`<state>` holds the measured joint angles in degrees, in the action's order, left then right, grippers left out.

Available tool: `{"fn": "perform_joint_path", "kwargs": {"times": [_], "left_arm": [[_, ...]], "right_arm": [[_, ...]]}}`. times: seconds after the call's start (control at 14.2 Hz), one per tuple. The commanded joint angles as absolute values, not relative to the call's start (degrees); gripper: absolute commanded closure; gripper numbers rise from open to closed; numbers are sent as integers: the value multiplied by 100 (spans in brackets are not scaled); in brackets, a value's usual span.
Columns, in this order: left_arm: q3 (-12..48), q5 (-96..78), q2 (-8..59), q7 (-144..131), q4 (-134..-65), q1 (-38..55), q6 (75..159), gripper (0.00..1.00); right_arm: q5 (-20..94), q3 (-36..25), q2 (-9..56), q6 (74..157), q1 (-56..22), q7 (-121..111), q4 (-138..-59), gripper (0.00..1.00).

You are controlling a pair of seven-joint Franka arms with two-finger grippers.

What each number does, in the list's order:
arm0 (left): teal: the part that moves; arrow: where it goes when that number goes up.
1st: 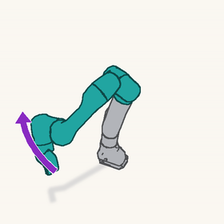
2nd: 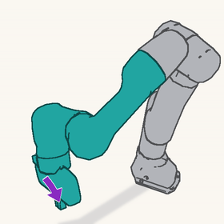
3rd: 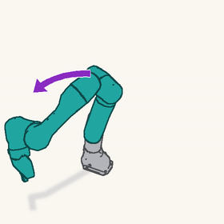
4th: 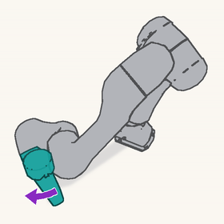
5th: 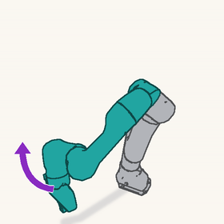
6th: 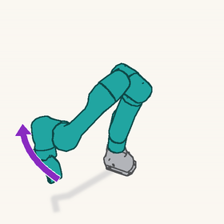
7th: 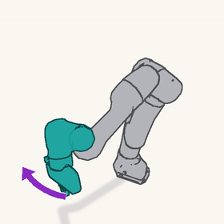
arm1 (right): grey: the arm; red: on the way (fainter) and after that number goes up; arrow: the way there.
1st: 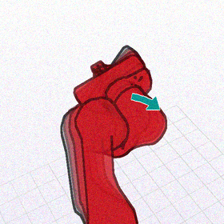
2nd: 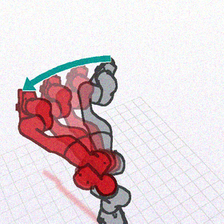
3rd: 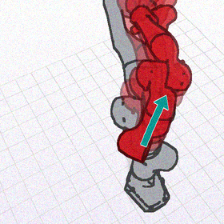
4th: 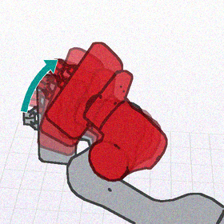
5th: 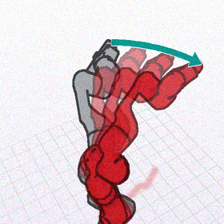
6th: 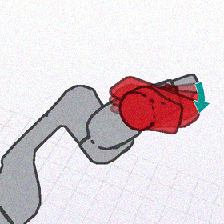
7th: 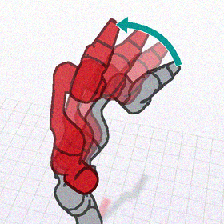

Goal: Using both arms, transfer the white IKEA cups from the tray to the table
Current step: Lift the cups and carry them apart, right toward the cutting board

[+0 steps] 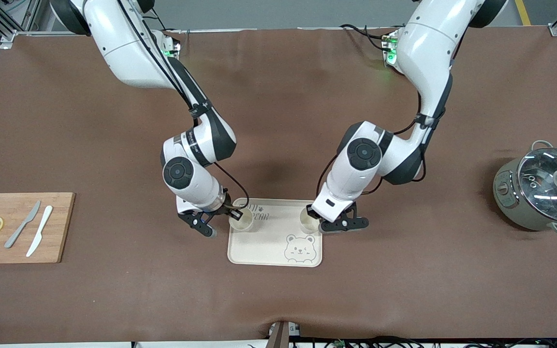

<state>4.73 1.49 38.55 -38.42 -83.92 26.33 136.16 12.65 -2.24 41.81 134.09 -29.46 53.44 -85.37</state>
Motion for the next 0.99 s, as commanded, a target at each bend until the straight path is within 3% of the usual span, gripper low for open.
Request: {"fn": "perform_joint_path", "kwargs": {"times": [0.0,0.21,0.42,0.92], "left_arm": [[457,299,3438,-3841,-8508,2365,13246,100],[492,281,3060,-3210,-8543,1883,12676,100],[527,202,2761,-2367,-8630,1250,12069,100],[527,202,2470,-819,-9078,247,11505,100]], "right_arm": [[1415,-229,4166,12966,-2892,5361,-8166,100],[1512,-229,4070,11816,-2682,5213,-7718,100],[1380,-307,3605,10822,-2208,3935,-7830,100],[1072,-360,2339,10766,-556,952,-9490,100]]}}
